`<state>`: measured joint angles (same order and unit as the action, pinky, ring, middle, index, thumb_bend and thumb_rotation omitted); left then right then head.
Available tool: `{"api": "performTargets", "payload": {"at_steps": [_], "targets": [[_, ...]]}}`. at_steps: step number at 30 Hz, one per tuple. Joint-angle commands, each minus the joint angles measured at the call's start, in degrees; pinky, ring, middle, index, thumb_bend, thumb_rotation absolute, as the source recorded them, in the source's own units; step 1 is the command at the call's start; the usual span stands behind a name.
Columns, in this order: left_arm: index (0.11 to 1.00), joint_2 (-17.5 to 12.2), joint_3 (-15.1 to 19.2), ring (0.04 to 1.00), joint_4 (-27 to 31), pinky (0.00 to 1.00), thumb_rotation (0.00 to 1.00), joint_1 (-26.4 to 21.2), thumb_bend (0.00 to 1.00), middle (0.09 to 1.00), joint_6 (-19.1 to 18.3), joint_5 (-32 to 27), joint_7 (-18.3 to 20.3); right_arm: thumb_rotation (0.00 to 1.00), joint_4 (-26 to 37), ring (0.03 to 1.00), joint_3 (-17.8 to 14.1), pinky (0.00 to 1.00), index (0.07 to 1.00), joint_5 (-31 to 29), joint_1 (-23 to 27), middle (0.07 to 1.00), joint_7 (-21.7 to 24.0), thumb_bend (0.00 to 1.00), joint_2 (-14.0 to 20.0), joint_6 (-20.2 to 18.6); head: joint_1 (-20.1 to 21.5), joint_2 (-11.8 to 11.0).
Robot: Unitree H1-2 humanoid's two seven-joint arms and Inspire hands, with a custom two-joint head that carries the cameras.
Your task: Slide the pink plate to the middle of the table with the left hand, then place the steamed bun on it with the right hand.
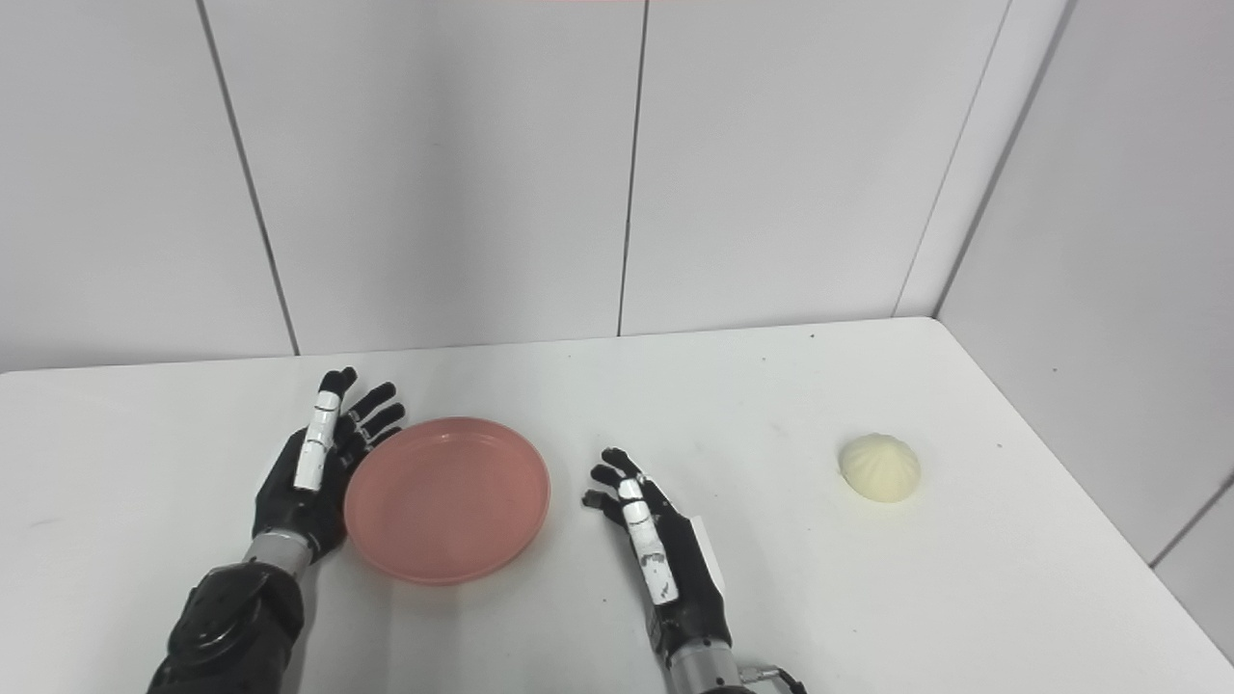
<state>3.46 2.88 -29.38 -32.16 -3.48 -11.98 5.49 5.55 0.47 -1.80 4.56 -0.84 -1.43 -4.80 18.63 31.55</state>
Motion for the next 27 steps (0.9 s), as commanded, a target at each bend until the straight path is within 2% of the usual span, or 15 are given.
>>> {"api": "performTargets", "payload": {"at_steps": [1,8,10,11,12,13,14,15,18,19,22,23,25,27], "targets": [[1.0,0.3,-0.3,0.867,0.5,0.86,0.8,-2.0,0.74,0.879,1.6,0.2,0.7,0.94,0.8,0.787,0.2,0.89,0.93,1.4,0.3,0.846,-0.2,0.72,0.4,2.6,-0.1,-0.2],[1.0,0.0,-0.1,0.866,1.2,0.85,0.8,-1.0,0.75,0.881,2.7,0.2,1.0,0.96,1.0,0.808,0.0,0.89,0.909,4.9,0.8,0.872,-0.8,0.7,2.3,6.7,0.3,-1.2],[1.0,-0.1,-0.1,0.864,1.3,0.84,0.81,-0.9,0.75,0.881,2.9,0.3,1.1,0.94,3.2,0.814,-0.1,0.83,0.888,7.4,1.7,0.886,-1.3,0.71,3.3,6.4,0.4,-1.5],[1.0,-0.1,0.0,0.861,1.2,0.83,0.8,-0.9,0.75,0.878,2.9,0.3,1.1,0.92,4.4,0.81,-0.1,0.76,0.88,8.7,2.2,0.887,-1.5,0.73,3.8,5.9,0.4,-1.5],[1.0,-0.2,0.1,0.861,1.1,0.83,0.8,-1.0,0.75,0.878,2.9,0.3,1.0,0.92,6.7,0.81,-0.2,0.76,0.88,11.2,3.3,0.887,-1.5,0.73,4.9,4.1,0.5,-1.5],[1.0,-0.3,0.2,0.858,1.1,0.83,0.8,-1.1,0.76,0.874,3.0,0.4,1.0,0.89,8.3,0.793,-0.2,0.69,0.865,12.9,4.1,0.908,-1.4,0.78,5.6,2.8,0.5,-1.5],[1.0,-0.4,0.2,0.857,0.8,0.83,0.8,-1.2,0.76,0.873,3.2,0.4,1.0,0.89,10.2,0.788,-0.2,0.67,0.86,14.5,5.1,0.915,-0.3,0.8,7.3,0.5,0.4,-1.6],[1.0,-0.5,0.3,0.855,0.6,0.84,0.81,-1.3,0.76,0.873,3.3,0.4,1.1,0.87,11.6,0.791,-0.2,0.65,0.868,15.5,5.8,0.93,0.6,0.87,8.4,-1.2,0.4,-1.6],[1.0,-0.6,0.4,0.855,-0.2,0.85,0.8,-1.6,0.76,0.874,3.7,0.3,1.0,0.84,15.7,0.826,-0.5,0.68,0.887,18.3,8.8,0.92,4.9,0.97,14.4,-8.4,0.0,-1.9],[1.0,-0.6,0.5,0.856,-0.4,0.86,0.8,-1.6,0.75,0.876,3.8,0.3,1.0,0.79,16.5,0.825,-0.5,0.68,0.899,18.8,9.7,0.895,6.0,0.99,16.1,-10.1,-0.1,-1.9],[1.0,-0.6,0.5,0.861,-1.1,0.87,0.8,-1.8,0.75,0.883,4.5,0.4,1.1,0.76,18.3,0.797,-0.3,0.62,0.907,21.8,12.5,0.906,10.1,1.0,22.7,-13.9,-0.2,-2.1],[1.0,-0.6,0.5,0.861,-1.3,0.86,0.8,-1.9,0.74,0.883,4.7,0.4,1.1,0.72,19.1,0.778,-0.3,0.59,0.905,22.5,13.5,0.895,11.6,1.0,24.8,-15.1,-0.2,-2.1],[1.0,-0.5,0.5,0.86,-1.7,0.86,0.8,-2.0,0.74,0.883,5.1,0.6,0.9,0.67,20.3,0.749,-0.5,0.55,0.902,23.1,14.7,0.886,13.7,1.0,27.3,-17.3,-0.2,-2.2],[1.0,-0.5,0.5,0.856,-1.9,0.86,0.81,-2.1,0.74,0.878,5.2,0.8,0.7,0.56,21.4,0.744,-1.1,0.54,0.892,23.5,16.2,0.892,15.7,1.0,29.9,-20.2,-0.3,-2.2]]}}
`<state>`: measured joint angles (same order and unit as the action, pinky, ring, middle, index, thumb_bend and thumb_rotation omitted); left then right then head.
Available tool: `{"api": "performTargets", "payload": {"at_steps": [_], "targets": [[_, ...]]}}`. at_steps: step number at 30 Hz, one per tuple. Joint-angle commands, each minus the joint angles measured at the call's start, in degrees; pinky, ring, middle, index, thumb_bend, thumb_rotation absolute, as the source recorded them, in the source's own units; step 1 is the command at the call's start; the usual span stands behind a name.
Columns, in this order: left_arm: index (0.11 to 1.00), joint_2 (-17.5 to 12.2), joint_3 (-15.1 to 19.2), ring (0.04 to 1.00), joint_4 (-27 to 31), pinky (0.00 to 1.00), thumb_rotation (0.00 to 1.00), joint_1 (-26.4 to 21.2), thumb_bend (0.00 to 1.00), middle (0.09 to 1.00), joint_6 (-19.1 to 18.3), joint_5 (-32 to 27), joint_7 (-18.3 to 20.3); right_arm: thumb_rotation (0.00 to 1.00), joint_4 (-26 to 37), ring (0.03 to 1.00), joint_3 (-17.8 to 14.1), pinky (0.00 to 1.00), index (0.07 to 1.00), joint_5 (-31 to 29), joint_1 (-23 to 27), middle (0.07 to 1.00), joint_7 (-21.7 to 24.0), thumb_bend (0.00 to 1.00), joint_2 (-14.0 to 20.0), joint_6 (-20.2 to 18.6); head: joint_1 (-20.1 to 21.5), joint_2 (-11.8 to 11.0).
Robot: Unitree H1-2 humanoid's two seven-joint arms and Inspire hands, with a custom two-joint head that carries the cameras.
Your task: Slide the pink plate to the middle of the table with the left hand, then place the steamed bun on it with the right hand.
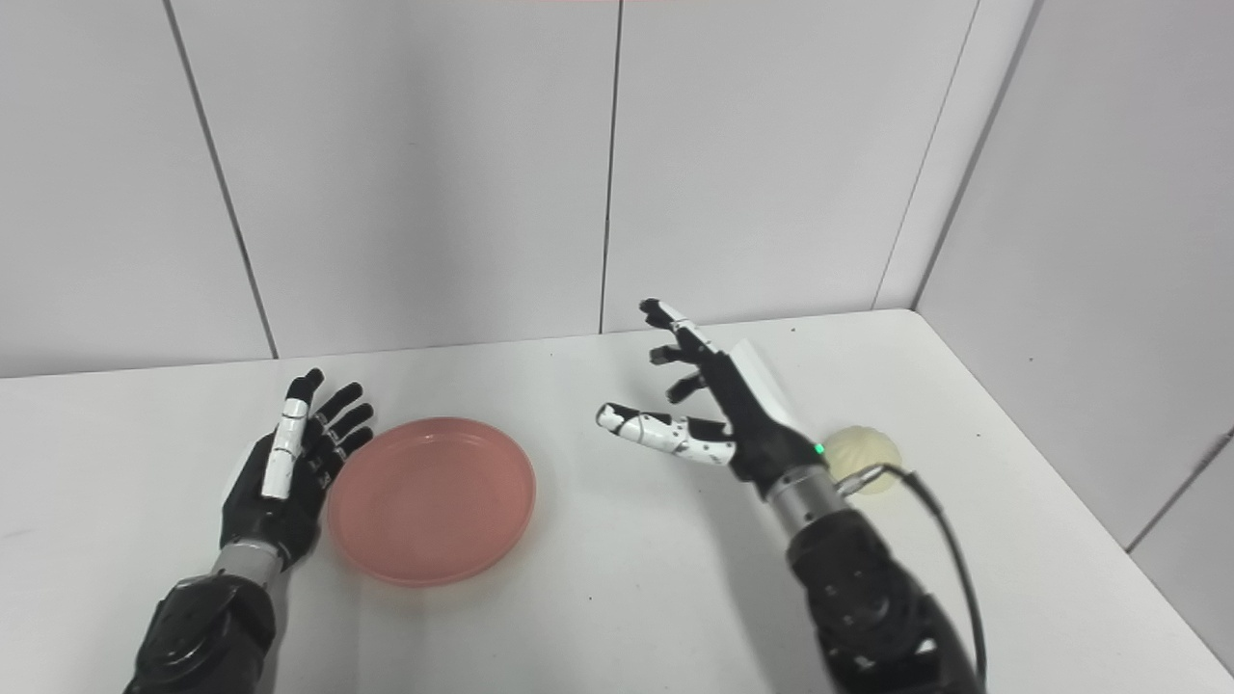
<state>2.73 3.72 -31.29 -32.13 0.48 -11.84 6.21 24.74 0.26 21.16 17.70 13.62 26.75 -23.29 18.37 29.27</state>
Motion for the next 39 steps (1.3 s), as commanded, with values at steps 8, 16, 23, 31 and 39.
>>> {"api": "performTargets", "payload": {"at_steps": [8,16,23,31,39], "targets": [[1.0,0.6,-0.1,0.86,-0.7,0.86,0.81,-2.6,0.72,0.877,1.4,0.6,-0.3,0.38,2.0,0.866,-4.8,0.69,0.867,17.0,10.5,0.93,23.6,1.0,11.9,-3.6,0.0,-0.4],[1.0,0.8,-0.3,0.859,-0.8,0.85,0.79,-2.5,0.71,0.877,1.4,0.8,-0.5,0.28,-3.2,0.814,-4.4,0.59,0.898,31.3,16.9,0.928,44.0,1.0,16.5,-3.6,-0.3,-0.5],[1.0,0.8,-0.2,0.856,-0.6,0.84,0.8,-2.4,0.71,0.876,0.9,1.2,-0.4,0.27,-9.2,0.803,1.6,0.6,0.847,36.0,19.9,0.884,46.3,1.0,20.7,-3.1,-0.1,-0.4],[1.0,0.8,-0.3,0.853,-0.9,0.84,0.8,-2.3,0.71,0.874,1.2,1.5,-0.3,0.27,-14.5,0.873,4.0,0.64,0.851,37.6,20.5,0.945,47.7,1.0,21.0,-3.6,-0.2,-0.5],[1.0,0.8,-0.5,0.848,-1.3,0.82,0.81,-2.4,0.71,0.871,1.2,2.3,-0.3,0.26,-21.1,0.897,5.1,0.71,0.855,38.4,18.9,0.944,45.7,1.0,20.8,-3.3,-0.6,-0.5]]}}
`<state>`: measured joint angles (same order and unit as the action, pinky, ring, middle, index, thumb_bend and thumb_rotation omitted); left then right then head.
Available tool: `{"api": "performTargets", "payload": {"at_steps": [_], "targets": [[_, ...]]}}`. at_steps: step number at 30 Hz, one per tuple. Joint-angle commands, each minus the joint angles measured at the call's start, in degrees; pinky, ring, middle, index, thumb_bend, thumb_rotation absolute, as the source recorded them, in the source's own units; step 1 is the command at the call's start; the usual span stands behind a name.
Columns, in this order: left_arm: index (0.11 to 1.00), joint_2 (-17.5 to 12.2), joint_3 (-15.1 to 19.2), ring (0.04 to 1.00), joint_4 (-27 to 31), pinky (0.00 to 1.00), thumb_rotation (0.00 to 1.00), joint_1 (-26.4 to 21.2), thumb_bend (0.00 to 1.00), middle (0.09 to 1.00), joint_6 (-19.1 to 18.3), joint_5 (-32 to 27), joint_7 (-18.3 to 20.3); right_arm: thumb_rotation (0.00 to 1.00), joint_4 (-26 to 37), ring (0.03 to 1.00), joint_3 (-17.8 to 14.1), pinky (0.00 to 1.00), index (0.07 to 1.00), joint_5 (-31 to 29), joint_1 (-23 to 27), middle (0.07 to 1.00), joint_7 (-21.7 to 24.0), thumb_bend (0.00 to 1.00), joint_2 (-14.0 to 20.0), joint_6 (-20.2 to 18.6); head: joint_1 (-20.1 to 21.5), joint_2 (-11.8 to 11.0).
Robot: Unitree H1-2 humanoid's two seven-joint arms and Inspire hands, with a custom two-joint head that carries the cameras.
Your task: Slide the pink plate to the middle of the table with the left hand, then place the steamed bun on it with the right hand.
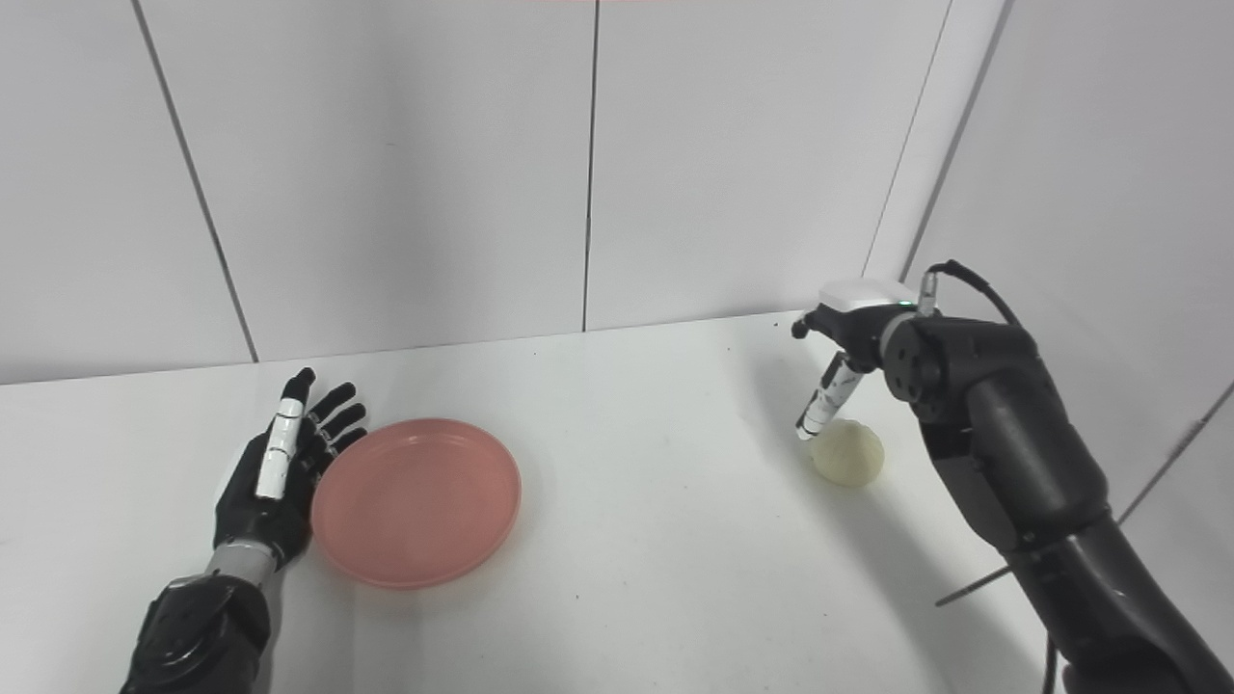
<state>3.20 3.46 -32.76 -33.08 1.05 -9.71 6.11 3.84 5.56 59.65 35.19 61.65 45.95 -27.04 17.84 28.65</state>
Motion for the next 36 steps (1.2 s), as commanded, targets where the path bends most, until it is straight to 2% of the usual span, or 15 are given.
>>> {"api": "performTargets", "payload": {"at_steps": [1,4,10,15,22,25,28,32,36], "targets": [[1.0,0.3,-0.2,0.848,0.3,0.81,0.81,-1.4,0.71,0.871,0.5,0.1,-0.1,0.27,-1.3,0.895,0.2,0.71,0.855,-0.3,1.3,0.942,-3.0,1.0,1.8,0.7,-0.1,0.1],[1.0,0.5,0.0,0.845,0.2,0.81,0.79,-1.4,0.7,0.871,0.5,-0.1,0.0,0.31,-4.8,0.877,2.2,0.7,0.853,-0.9,1.3,0.923,-5.0,1.0,2.5,2.6,-0.3,0.2],[1.0,0.6,-0.1,0.84,0.5,0.8,0.79,-1.3,0.68,0.873,0.3,-0.1,0.0,0.38,-8.9,0.849,4.5,0.68,0.854,-2.1,1.2,0.927,-8.5,1.0,2.4,3.2,-0.5,0.3],[1.0,0.7,-0.1,0.836,0.6,0.8,0.79,-1.3,0.68,0.871,0.0,0.1,-0.2,0.38,-11.0,0.799,6.1,0.63,0.853,-3.1,1.2,0.906,-10.8,1.0,2.4,4.0,-0.8,0.4],[1.0,0.8,0.0,0.833,0.8,0.79,0.79,-1.2,0.68,0.871,-0.4,-0.1,0.0,0.39,-13.6,0.784,8.7,0.63,0.837,-3.0,1.5,0.863,-13.9,1.0,2.0,4.0,-1.0,0.5],[1.0,0.7,-0.1,0.836,0.8,0.81,0.79,-1.1,0.68,0.876,-0.3,0.0,0.1,0.39,-13.8,0.753,9.7,0.6,0.832,-2.9,1.5,0.835,-14.2,1.0,2.0,3.3,-1.0,0.6],[1.0,0.7,-0.1,0.833,1.0,0.8,0.79,-1.1,0.68,0.875,-0.6,0.0,0.0,0.35,-13.6,0.663,9.2,0.53,0.819,-4.3,1.2,0.761,-14.1,1.0,1.8,2.5,-1.0,0.7],[1.0,0.7,-0.2,0.834,1.1,0.8,0.79,-1.0,0.67,0.874,-0.5,-0.1,0.3,0.33,-13.7,0.701,9.5,0.62,0.79,-4.6,1.2,0.76,-13.7,1.0,2.2,2.4,-1.0,0.7],[1.0,0.7,-0.1,0.834,1.4,0.8,0.78,-0.9,0.68,0.876,-1.0,-0.2,0.3,0.33,-13.8,0.734,12.8,0.62,0.789,-2.1,2.6,0.787,-9.4,1.0,3.8,3.3,-0.8,0.8]]}}
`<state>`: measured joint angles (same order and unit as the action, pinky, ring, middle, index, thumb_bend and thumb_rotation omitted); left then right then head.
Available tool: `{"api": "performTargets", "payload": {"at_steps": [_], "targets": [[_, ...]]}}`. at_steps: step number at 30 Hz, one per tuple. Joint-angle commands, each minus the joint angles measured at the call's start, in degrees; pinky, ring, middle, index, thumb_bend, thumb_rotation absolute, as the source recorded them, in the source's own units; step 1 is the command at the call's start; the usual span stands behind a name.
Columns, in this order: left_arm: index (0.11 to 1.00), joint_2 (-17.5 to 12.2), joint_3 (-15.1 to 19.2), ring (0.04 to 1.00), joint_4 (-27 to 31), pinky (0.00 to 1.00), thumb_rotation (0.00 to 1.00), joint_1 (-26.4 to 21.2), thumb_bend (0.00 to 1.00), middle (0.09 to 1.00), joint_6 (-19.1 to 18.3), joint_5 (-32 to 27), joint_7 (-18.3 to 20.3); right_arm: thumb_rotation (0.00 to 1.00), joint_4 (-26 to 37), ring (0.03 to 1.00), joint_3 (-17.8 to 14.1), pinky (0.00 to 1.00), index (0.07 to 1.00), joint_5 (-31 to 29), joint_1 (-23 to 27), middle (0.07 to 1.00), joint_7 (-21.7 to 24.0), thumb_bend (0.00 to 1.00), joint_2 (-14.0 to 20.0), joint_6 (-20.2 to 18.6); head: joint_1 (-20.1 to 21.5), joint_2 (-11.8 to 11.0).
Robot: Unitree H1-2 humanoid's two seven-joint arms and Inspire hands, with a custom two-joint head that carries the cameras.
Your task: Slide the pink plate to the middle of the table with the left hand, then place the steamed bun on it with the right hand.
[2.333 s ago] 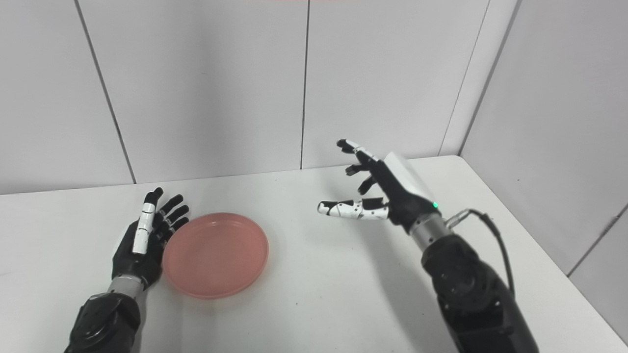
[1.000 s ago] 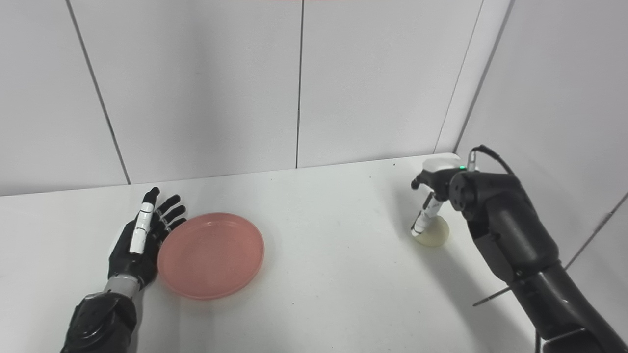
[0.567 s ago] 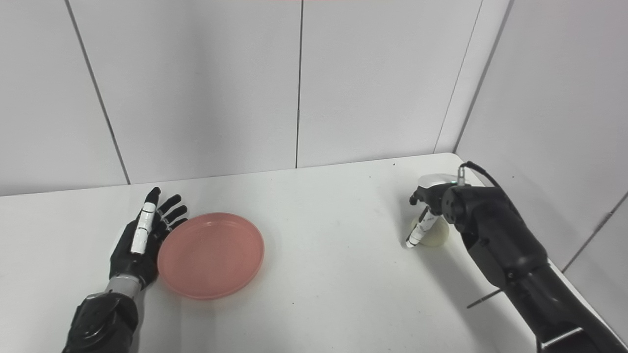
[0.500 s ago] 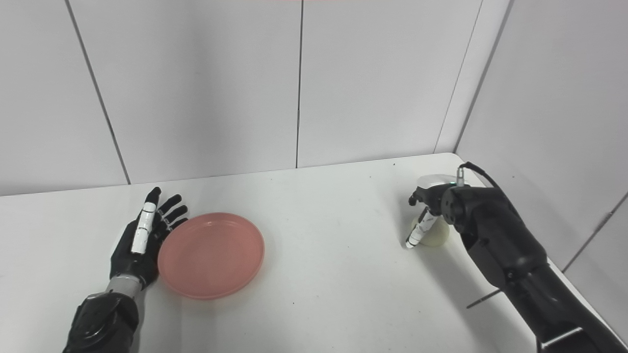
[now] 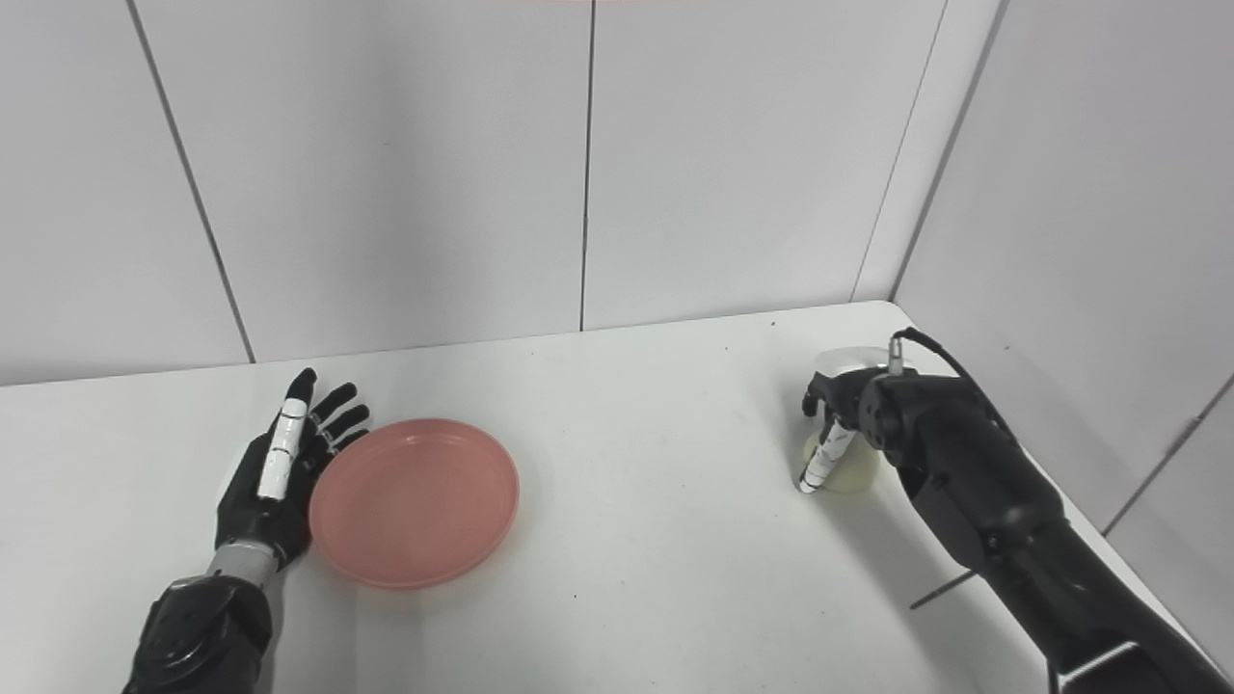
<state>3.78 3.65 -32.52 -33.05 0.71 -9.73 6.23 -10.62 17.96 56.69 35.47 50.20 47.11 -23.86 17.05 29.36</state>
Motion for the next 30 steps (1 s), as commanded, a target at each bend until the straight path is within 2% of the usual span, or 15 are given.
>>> {"api": "performTargets", "payload": {"at_steps": [1,4,6,8,9,14,17,20,24,26,27,28,29,30], "targets": [[1.0,0.0,-0.4,0.836,1.1,0.8,0.79,-1.0,0.68,0.878,-0.8,-0.1,0.2,0.33,0.7,0.736,0.8,0.62,0.788,1.3,2.6,0.789,2.8,1.0,2.9,0.1,0.0,0.1],[1.0,-0.2,-0.6,0.837,1.2,0.8,0.8,-0.9,0.68,0.88,-0.9,0.2,0.3,0.32,1.0,0.708,2.1,0.58,0.795,2.8,3.3,0.77,3.9,1.0,3.7,0.2,0.0,0.1],[1.0,-0.3,-0.7,0.841,1.2,0.81,0.8,-0.9,0.68,0.884,-0.9,0.2,0.3,0.32,1.2,0.656,2.6,0.52,0.798,3.5,3.6,0.735,4.1,1.0,4.3,0.9,0.0,0.0],[1.0,-0.4,-0.8,0.839,1.1,0.8,0.8,-1.0,0.69,0.882,-1.0,0.3,0.3,0.31,1.4,0.648,2.9,0.51,0.795,3.9,3.8,0.722,4.6,1.0,4.8,1.2,0.0,0.0],[1.0,-0.4,-0.8,0.837,1.1,0.8,0.81,-1.0,0.69,0.882,-1.0,0.3,0.3,0.32,1.5,0.691,3.0,0.56,0.796,4.1,3.9,0.753,5.0,1.0,4.9,1.3,0.0,0.0],[1.0,-0.5,-0.9,0.841,1.3,0.81,0.81,-0.9,0.7,0.886,-1.6,0.1,0.4,0.33,0.8,0.714,2.9,0.59,0.793,4.0,4.1,0.768,6.2,1.0,5.3,1.7,0.1,0.2],[1.0,-0.5,-1.0,0.835,1.4,0.8,0.81,-1.0,0.69,0.879,-1.7,0.3,0.4,0.33,0.3,0.77,2.8,0.65,0.791,3.9,4.2,0.807,6.4,1.0,5.3,1.4,0.1,0.2],[1.0,-0.6,-1.0,0.834,1.2,0.8,0.81,-1.0,0.7,0.883,-1.7,0.2,0.5,0.34,0.3,0.763,3.0,0.66,0.765,4.4,4.1,0.79,6.0,1.0,5.3,1.5,0.1,0.1],[1.0,-0.6,-1.0,0.832,1.0,0.8,0.82,-1.1,0.69,0.884,-1.6,0.2,0.6,0.28,1.0,0.744,2.1,0.66,0.732,4.8,3.5,0.765,4.7,1.0,4.9,0.7,0.0,0.1],[1.0,-0.6,-1.1,0.831,0.9,0.8,0.82,-1.1,0.7,0.883,-1.5,0.3,0.6,0.23,0.7,0.679,0.7,0.58,0.699,4.0,3.1,0.713,2.8,0.97,4.2,-0.3,0.0,0.1],[1.0,-0.6,-1.1,0.83,0.9,0.8,0.82,-1.1,0.7,0.882,-1.4,0.4,0.6,0.12,0.5,0.502,-0.1,0.41,0.671,3.3,2.9,0.597,1.9,0.78,3.8,-0.7,-0.1,0.1],[1.0,-0.6,-1.1,0.829,0.8,0.8,0.82,-1.1,0.7,0.882,-1.3,0.4,0.6,0.06,0.3,0.411,-1.0,0.33,0.656,2.5,2.7,0.537,0.9,0.68,3.4,-0.9,-0.1,0.1],[1.0,-0.6,-1.1,0.829,0.7,0.79,0.82,-1.2,0.7,0.881,-1.3,0.4,0.5,0.03,0.3,0.355,-2.0,0.28,0.641,1.6,2.4,0.506,-0.3,0.63,3.0,-0.9,-0.1,0.1],[1.0,-0.6,-1.1,0.828,0.7,0.79,0.82,-1.2,0.71,0.879,-1.3,0.4,0.5,0.01,0.4,0.313,-2.8,0.23,0.539,0.9,2.0,0.485,-1.5,0.56,2.7,-0.8,-0.1,0.1]]}}
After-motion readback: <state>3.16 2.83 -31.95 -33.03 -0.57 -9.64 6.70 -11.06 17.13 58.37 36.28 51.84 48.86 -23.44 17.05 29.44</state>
